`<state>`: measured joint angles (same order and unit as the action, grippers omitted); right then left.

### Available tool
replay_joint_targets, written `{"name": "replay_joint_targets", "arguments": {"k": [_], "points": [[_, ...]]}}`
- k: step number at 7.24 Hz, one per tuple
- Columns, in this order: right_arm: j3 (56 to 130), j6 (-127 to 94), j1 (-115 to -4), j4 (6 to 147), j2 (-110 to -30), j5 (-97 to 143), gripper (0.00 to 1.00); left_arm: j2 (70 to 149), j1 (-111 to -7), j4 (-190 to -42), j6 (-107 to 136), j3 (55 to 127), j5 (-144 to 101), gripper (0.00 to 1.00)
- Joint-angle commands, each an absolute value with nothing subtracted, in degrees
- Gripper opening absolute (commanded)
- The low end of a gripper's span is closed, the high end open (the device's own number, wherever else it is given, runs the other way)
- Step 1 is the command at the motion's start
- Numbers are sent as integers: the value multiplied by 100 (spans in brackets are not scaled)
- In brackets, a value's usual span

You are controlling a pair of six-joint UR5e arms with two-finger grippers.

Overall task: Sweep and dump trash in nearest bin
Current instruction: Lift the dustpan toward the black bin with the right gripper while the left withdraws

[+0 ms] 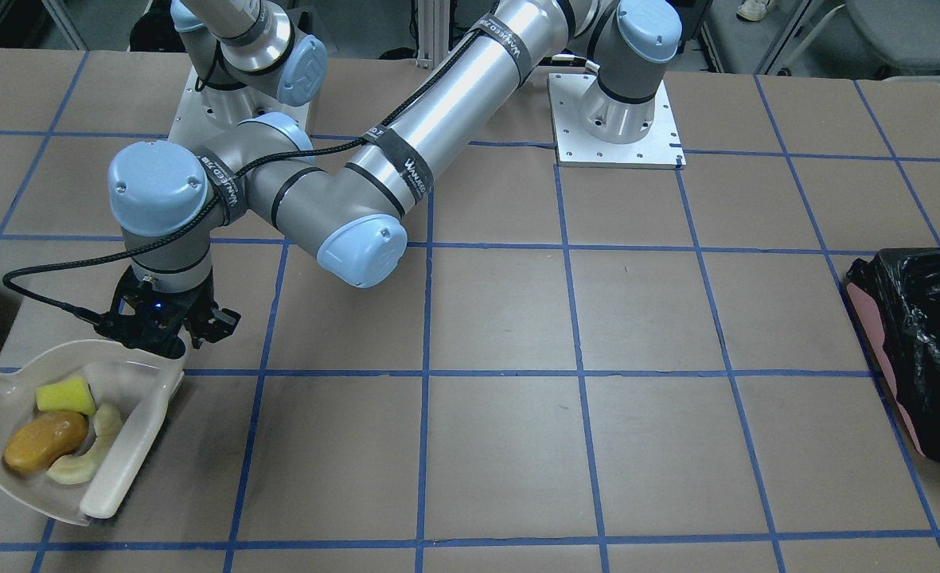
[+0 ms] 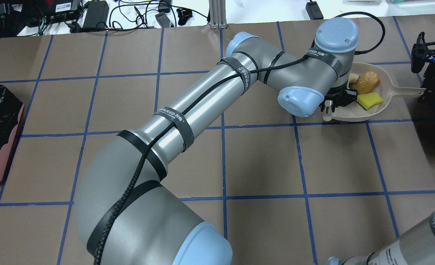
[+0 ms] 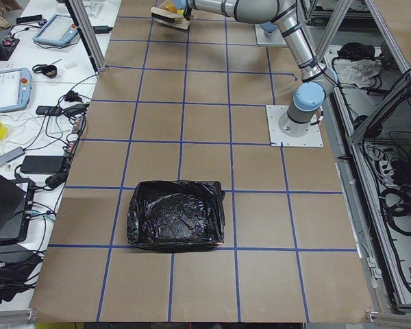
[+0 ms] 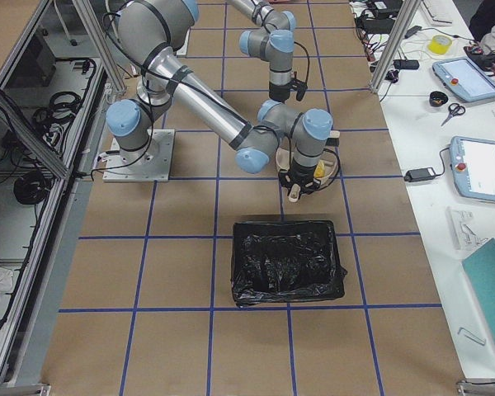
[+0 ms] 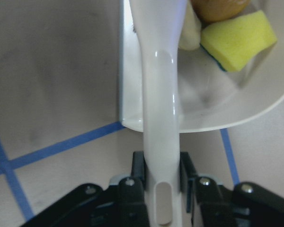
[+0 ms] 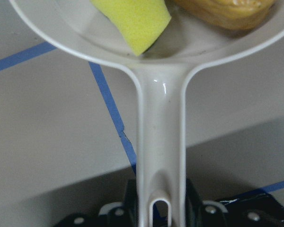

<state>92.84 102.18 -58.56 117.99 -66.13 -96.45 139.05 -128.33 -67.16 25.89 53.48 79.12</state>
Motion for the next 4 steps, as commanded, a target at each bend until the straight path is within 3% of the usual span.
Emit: {"name": "replay_joint_targets", "arguments": {"k": [1, 4], "points": [[9308, 10362, -5810, 11446, -6950, -9222, 0, 13493, -12255, -7345, 2112, 5711, 8093, 0], [9141, 10362, -5406, 11075, -7329, -8351, 0, 12519, -11489, -7778, 1724, 6789, 8156, 0]]}}
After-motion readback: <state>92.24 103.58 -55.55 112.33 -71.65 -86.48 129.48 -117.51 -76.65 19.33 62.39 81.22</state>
